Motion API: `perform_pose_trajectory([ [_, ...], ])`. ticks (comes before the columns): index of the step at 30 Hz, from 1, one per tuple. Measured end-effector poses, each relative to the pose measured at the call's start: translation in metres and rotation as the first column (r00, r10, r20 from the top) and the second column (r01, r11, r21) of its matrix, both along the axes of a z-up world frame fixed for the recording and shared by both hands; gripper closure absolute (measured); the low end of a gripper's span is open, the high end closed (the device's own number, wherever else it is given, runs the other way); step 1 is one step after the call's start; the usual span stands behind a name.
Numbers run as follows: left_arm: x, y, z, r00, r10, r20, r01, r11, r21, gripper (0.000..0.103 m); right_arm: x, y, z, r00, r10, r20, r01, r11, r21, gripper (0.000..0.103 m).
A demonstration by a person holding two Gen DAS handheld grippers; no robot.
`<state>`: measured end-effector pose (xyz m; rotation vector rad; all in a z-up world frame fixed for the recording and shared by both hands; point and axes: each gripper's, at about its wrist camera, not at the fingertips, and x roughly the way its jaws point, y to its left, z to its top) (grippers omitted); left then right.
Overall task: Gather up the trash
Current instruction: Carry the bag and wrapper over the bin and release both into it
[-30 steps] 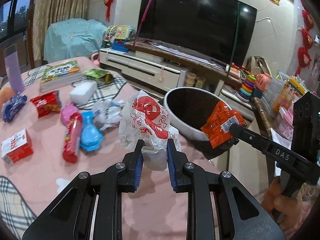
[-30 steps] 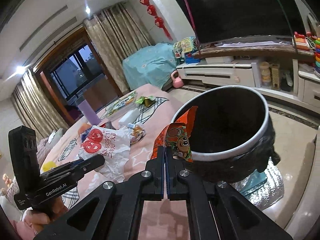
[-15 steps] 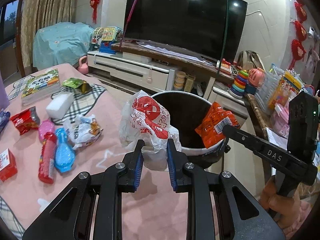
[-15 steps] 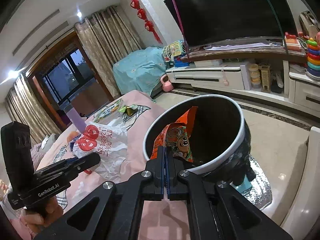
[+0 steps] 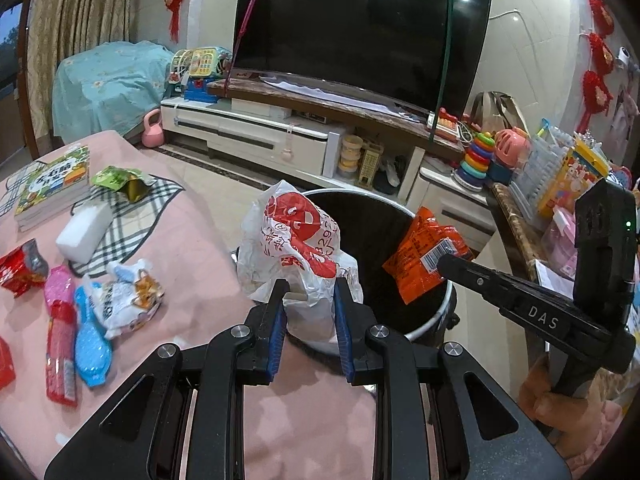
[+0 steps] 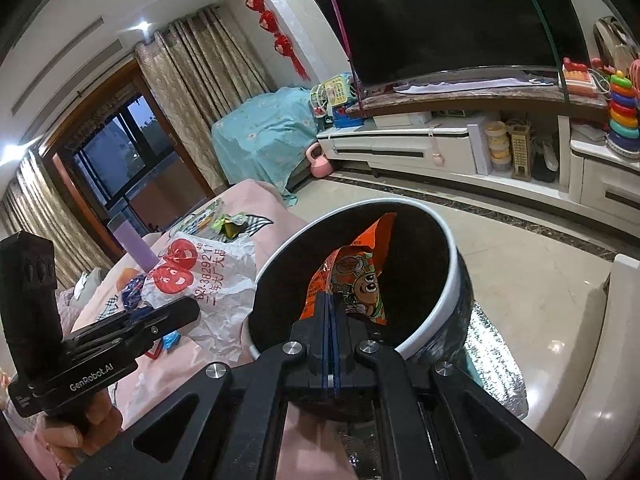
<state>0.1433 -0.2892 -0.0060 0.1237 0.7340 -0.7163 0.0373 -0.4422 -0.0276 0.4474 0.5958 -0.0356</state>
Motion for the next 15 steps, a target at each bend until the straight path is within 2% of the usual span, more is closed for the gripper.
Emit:
perform_pose_trajectory([
  [13, 0.014, -0.020, -0.014, 0.999, -0.012, -0.029, 0.013, 0.999, 0.035, 0.078, 0.010, -0.012, -0.007, 0.999, -0.007, -0.051, 0.007, 1.000, 0.001, 0.101],
  [15, 0.015, -0.021, -0.016, 0.999, -0.004, -0.033, 0.005, 0.999, 0.044, 0.069, 0.011, -0.013, -0.007, 0.999, -0.008, -0.054, 0.008, 1.000, -0.006, 0.097],
])
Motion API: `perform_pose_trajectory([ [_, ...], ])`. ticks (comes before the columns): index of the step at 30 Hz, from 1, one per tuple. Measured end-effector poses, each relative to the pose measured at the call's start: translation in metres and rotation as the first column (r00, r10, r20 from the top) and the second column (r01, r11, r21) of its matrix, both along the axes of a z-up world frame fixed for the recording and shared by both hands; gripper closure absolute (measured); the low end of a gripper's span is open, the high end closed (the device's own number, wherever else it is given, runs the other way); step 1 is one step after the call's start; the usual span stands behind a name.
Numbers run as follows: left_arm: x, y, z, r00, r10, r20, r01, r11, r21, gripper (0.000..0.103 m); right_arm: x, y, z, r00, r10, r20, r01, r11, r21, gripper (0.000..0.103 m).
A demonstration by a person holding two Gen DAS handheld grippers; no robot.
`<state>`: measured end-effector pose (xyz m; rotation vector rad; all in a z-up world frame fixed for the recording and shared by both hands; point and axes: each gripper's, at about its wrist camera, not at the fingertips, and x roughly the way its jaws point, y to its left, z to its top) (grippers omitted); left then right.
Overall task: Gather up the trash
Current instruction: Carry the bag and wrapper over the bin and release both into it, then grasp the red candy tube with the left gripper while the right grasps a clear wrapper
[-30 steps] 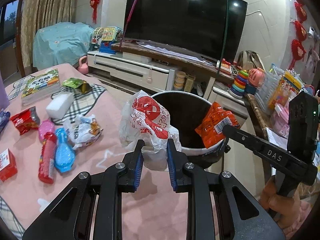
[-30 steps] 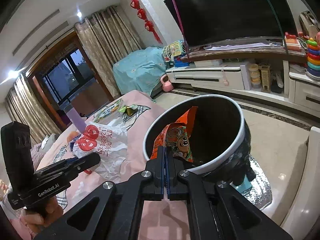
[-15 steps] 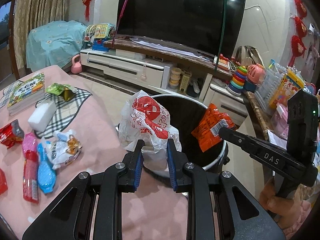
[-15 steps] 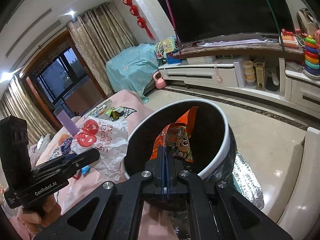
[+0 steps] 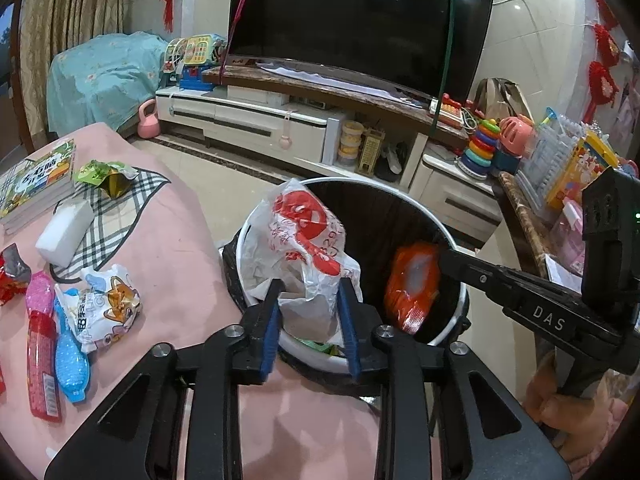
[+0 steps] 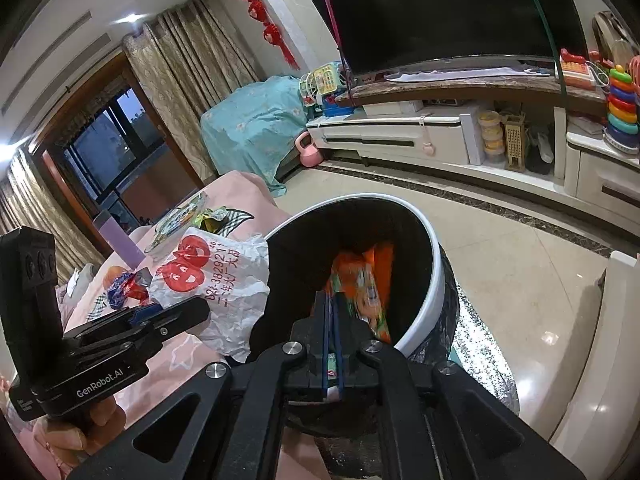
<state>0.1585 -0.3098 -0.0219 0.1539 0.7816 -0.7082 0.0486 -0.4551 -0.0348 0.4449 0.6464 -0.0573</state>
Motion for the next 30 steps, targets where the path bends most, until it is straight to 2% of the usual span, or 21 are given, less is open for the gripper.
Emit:
perform_pose_trajectory([
  [2, 0.001, 0.003, -0.001, 1.000, 0.013, -0.007, -0.013, 1.000, -0.004, 0.046, 0.001, 0.001, 0.000, 1.000, -0.003, -0.004, 0.003, 1.000, -0.007, 0.097],
  [4, 0.002, 0.009, -0.002, 0.999, 0.034, -0.010, -0.034, 0.999, -0.013, 0.036, 0.001, 0.001, 0.000, 1.000, -0.004, -0.008, 0.004, 1.000, -0.002, 0.096],
  [7, 0.003, 0.017, -0.004, 0.999, 0.048, -0.020, -0.049, 0.999, -0.016, 0.036, -0.001, 0.000, -0.001, 1.000, -0.011, -0.007, 0.011, 1.000, 0.010, 0.085],
  [9, 0.002, 0.025, -0.005, 0.998, 0.061, -0.025, -0.062, 0.998, -0.017, 0.035, -0.004, 0.001, 0.000, 1.000, -0.015, 0.001, 0.015, 1.000, 0.019, 0.062],
  [13, -0.003, 0.042, -0.009, 0.995, 0.091, -0.028, -0.092, 0.996, -0.012, 0.033, -0.008, 0.008, 0.005, 1.000, -0.009, 0.030, 0.008, 0.999, 0.033, 0.041],
  [15, -0.006, 0.054, -0.010, 0.994, 0.107, -0.031, -0.107, 0.994, -0.014, 0.033, -0.010, 0.014, 0.007, 0.999, -0.004, 0.047, 0.002, 0.999, 0.038, 0.025],
  [17, -0.009, 0.064, -0.011, 0.992, 0.124, -0.029, -0.124, 0.992, -0.012, 0.033, -0.010, 0.021, 0.010, 0.998, 0.004, 0.060, -0.006, 0.999, 0.041, 0.017],
  [21, -0.015, 0.088, -0.014, 0.986, 0.160, -0.038, -0.161, 0.987, -0.013, 0.033, -0.013, 0.038, 0.014, 0.997, 0.024, 0.080, -0.027, 0.999, 0.038, 0.010],
  [30, -0.027, 0.153, -0.019, 0.962, 0.268, -0.059, -0.270, 0.962, -0.030, 0.033, -0.013, 0.083, 0.015, 0.993, 0.085, 0.086, -0.086, 0.996, 0.010, 0.003],
])
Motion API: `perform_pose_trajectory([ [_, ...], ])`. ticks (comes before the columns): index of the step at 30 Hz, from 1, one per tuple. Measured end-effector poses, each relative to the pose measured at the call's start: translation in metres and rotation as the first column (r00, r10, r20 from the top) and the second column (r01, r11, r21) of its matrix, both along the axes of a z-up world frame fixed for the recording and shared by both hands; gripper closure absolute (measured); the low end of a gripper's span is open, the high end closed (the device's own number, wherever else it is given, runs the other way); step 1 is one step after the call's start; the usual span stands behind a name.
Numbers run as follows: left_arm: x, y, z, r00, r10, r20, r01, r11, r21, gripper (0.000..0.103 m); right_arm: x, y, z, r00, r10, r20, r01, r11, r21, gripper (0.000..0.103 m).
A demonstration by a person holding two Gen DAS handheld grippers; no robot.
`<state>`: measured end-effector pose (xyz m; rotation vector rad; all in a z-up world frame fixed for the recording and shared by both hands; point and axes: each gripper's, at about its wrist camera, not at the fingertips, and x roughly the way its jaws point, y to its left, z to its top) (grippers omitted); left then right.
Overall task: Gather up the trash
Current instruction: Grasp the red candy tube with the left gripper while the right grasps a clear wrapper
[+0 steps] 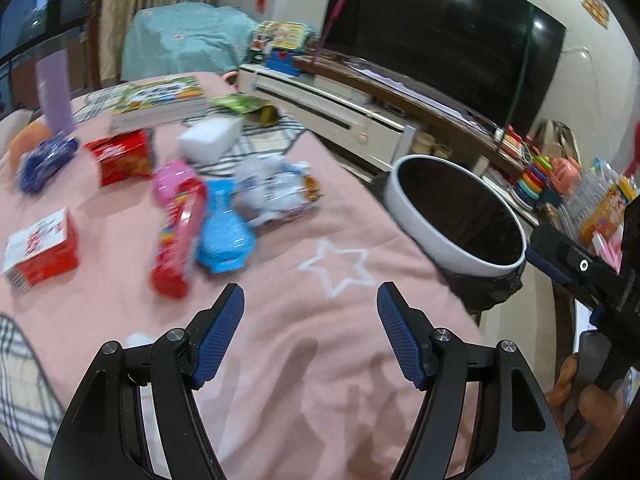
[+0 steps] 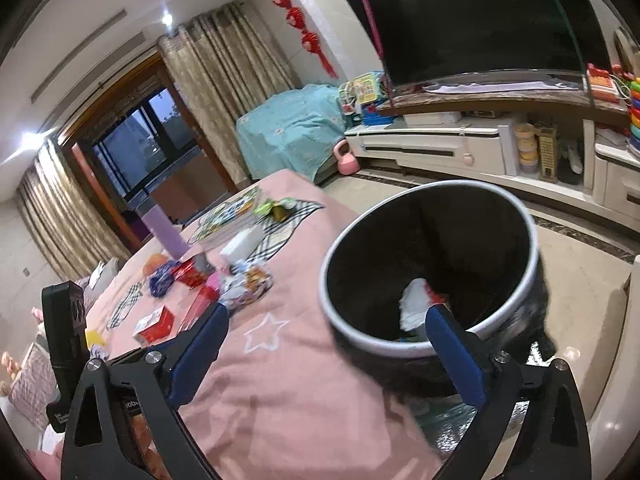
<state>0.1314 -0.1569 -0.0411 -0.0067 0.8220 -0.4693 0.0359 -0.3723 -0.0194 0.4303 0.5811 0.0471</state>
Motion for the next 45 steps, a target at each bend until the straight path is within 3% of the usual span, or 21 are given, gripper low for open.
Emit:
perform_pose_trajectory([
  [7, -0.005, 0.041, 0.000, 0.997, 0.079, 0.009, -0.079, 0.997, -0.003, 0.033, 0.007, 0.033, -0.007, 0.998, 0.054, -0.032, -0.054, 0.998, -0.013, 0.002],
  [17, 0.005, 0.067, -0.007, 0.990, 0.139, -0.014, -0.139, 0.990, 0.010, 0.033, 0.017, 0.064, -0.012, 0.992, 0.113, -0.055, -0.116, 0.992, -0.045, 0.002],
  [31, 0.033, 0.074, -0.013, 0.990, 0.137, -0.042, -0.135, 0.989, 0.055, 0.033, 0.047, 0.079, -0.014, 0.985, 0.158, -0.073, -0.160, 0.987, -0.016, 0.002],
  [45, 0.066, 0.065, -0.020, 0.991, 0.114, -0.065, -0.109, 0.991, 0.073, 0.033, 0.106, 0.094, -0.025, 0.971, 0.212, -0.109, -0.213, 0.977, 0.000, 0.004],
])
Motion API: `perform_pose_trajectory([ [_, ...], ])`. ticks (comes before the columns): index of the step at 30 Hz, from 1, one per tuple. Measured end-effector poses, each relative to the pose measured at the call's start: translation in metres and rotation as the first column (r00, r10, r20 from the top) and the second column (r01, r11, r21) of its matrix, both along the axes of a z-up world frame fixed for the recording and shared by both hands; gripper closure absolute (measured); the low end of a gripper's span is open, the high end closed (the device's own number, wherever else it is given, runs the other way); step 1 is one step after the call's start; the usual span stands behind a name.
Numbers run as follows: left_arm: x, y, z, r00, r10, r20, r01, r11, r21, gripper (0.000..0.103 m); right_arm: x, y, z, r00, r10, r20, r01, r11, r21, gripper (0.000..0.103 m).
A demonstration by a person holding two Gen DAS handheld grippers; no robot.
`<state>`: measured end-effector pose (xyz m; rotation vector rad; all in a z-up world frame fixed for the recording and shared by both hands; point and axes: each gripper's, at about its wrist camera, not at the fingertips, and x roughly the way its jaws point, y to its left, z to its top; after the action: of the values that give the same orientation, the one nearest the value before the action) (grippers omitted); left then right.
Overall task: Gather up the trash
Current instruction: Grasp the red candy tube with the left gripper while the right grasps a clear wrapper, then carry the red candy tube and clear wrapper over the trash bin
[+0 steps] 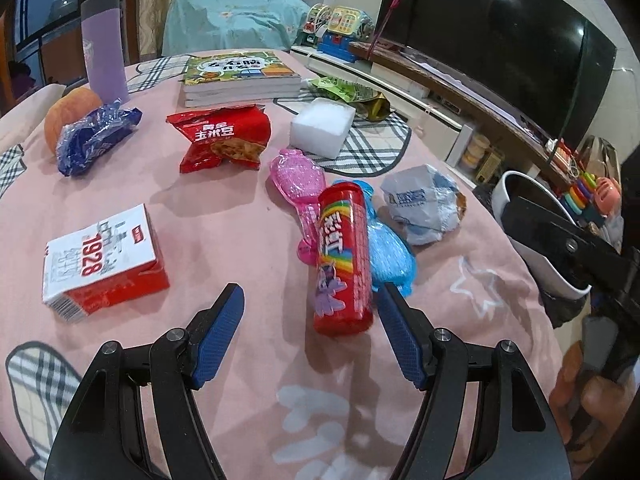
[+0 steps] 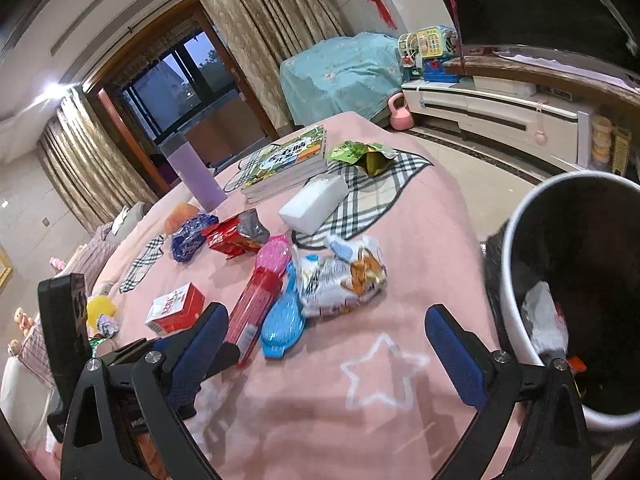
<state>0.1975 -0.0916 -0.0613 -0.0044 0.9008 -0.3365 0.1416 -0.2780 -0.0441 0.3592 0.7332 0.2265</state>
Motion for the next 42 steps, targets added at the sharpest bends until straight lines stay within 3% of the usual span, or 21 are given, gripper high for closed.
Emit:
perform_pose_trajectory([
  [6, 0.014, -0.006, -0.008, 0.999, -0.024, -0.027, 0.024, 1.000, 0.014, 0.033, 0.034, 0.000, -0.015, 0.999, 0.004, -0.050, -0.004, 1.000, 0.004, 0.011],
  [10, 0.017, -0.004, -0.011, 0.999, -0.025, -0.037, 0.025, 1.000, 0.007, 0.046, 0.053, 0.000, -0.030, 0.994, 0.000, -0.105, 0.001, 1.000, 0.008, 0.021],
  [12, 0.018, -0.005, -0.011, 0.999, -0.032, -0.037, 0.032, 0.999, 0.005, 0.055, 0.057, 0.000, -0.035, 0.992, 0.005, -0.127, -0.003, 1.000, 0.014, 0.037],
  [14, 0.019, -0.006, -0.011, 0.998, -0.043, -0.039, 0.043, 0.999, 0.003, 0.066, 0.058, 0.002, -0.036, 0.991, 0.013, -0.131, -0.011, 1.000, 0.013, 0.044],
  [18, 0.015, -0.011, -0.009, 0.997, -0.069, -0.024, 0.069, 0.998, 0.009, 0.070, 0.051, 0.006, -0.033, 0.993, 0.030, -0.117, -0.030, 1.000, -0.003, 0.061],
  [29, -0.020, -0.033, -0.002, 0.983, -0.182, -0.007, 0.182, 0.983, -0.020, 0.072, 0.011, -0.010, -0.019, 0.996, -0.018, -0.083, 0.019, 1.000, 0.019, 0.063],
  [42, -0.062, -0.060, 0.008, 0.967, -0.254, 0.014, 0.254, 0.966, -0.054, 0.074, -0.051, -0.042, -0.001, 0.995, -0.099, -0.034, 0.100, 0.994, 0.039, 0.063],
])
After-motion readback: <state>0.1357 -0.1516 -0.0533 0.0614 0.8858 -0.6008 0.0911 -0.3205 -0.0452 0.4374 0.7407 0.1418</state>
